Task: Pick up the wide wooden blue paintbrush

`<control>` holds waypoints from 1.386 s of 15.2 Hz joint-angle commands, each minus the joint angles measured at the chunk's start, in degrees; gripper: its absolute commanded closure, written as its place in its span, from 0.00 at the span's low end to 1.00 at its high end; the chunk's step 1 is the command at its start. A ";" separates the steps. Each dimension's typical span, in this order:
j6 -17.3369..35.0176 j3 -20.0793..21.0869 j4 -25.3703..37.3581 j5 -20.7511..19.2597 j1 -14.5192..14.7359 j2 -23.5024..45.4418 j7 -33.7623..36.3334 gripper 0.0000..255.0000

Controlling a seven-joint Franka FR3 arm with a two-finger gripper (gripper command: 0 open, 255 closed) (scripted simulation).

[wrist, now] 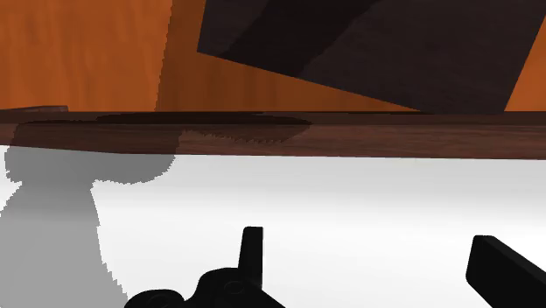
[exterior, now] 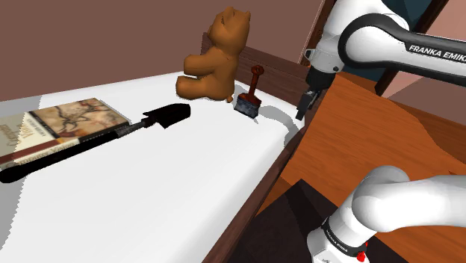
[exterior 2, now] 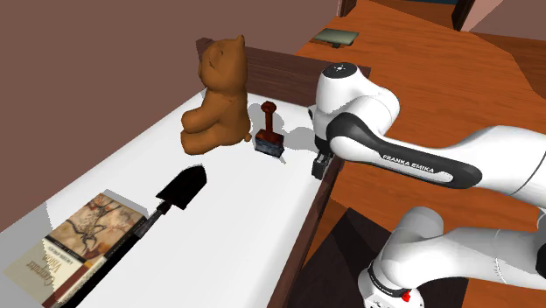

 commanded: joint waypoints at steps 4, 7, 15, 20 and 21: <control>6.12 -1.12 0.02 -2.04 -0.60 4.34 -1.72 0.00; 12.00 -2.15 0.78 -3.93 -1.21 9.14 -3.25 0.00; 25.75 -4.42 6.37 -8.23 -2.69 23.41 -6.60 0.00; 32.47 -5.45 12.34 -10.28 -3.42 32.84 -8.42 0.00; 33.62 -5.62 13.76 -10.62 -3.55 34.74 -8.79 0.00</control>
